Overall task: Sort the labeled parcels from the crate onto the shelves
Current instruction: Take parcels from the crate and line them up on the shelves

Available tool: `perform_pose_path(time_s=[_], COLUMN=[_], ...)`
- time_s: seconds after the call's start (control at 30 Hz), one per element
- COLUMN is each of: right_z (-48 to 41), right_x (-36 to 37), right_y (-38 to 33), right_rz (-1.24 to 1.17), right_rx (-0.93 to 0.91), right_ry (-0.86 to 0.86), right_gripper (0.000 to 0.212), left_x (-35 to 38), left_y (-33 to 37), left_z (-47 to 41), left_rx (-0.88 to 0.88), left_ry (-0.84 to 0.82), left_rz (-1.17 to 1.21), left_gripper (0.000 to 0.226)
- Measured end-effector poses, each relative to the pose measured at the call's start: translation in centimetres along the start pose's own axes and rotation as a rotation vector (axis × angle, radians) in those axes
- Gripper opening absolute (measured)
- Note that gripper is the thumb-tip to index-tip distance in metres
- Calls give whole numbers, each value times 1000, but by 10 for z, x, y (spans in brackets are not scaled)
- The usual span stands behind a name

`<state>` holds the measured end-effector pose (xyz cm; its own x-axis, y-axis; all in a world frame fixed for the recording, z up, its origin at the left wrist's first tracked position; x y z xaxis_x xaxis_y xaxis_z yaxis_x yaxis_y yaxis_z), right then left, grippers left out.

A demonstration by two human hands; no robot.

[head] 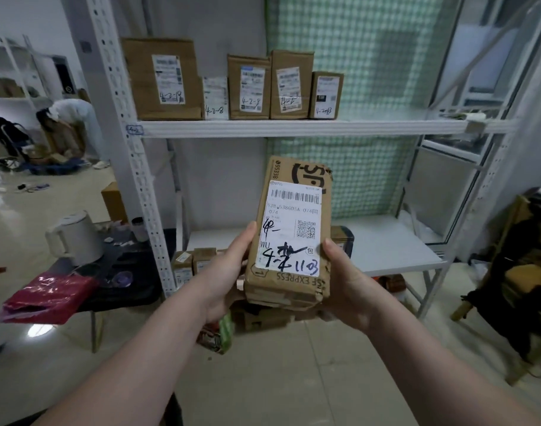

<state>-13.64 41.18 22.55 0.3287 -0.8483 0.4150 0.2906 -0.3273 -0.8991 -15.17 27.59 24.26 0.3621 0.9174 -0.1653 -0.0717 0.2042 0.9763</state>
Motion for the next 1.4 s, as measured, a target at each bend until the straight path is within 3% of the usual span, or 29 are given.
perform_pose_path(time_s=[0.1,0.27,0.5,0.7,0.87,1.03,1.4], right_z=[2,-12,-58,-121,-161,-189,-271], right_x=[-21,-58,-122,-173,-206,-233,-324], right_y=[-30,-93,-166,-255,-325,-371,-442], right_rz=[-73,-150,6,118,180,182,276], right_rx=[-28,-169,-221,-374,-596,-766,-864], right_ry=[-44,-4,134,257,310,356,297], right_gripper=[88,86,87,80,69,60,64], left_x=[17,43,57,49,42,44,49], left_y=[26,86,137,195,250,280,311], left_z=[-27,-79,-184,-291,-359,-409,-516], left_rx=[39,217,307,448,595,694,773], left_ry=[22,-2,-71,-80,-43,-14,205], left_rz=[-102,-163,-165,-160,-194,-243,-507], left_gripper=[91,48,56,24,42,44,42])
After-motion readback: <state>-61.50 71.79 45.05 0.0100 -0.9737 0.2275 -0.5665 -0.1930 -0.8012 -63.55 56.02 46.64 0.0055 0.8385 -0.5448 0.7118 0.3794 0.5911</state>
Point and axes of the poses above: each hand's wrist, its own z-axis away from the middle knuckle, its own x-axis out of the palm, y = z × x, the point moved 9 cm from there along -z, towards the middle knuckle, and after that the axes turned 10 degrees about -z, right-handed, at the moved point
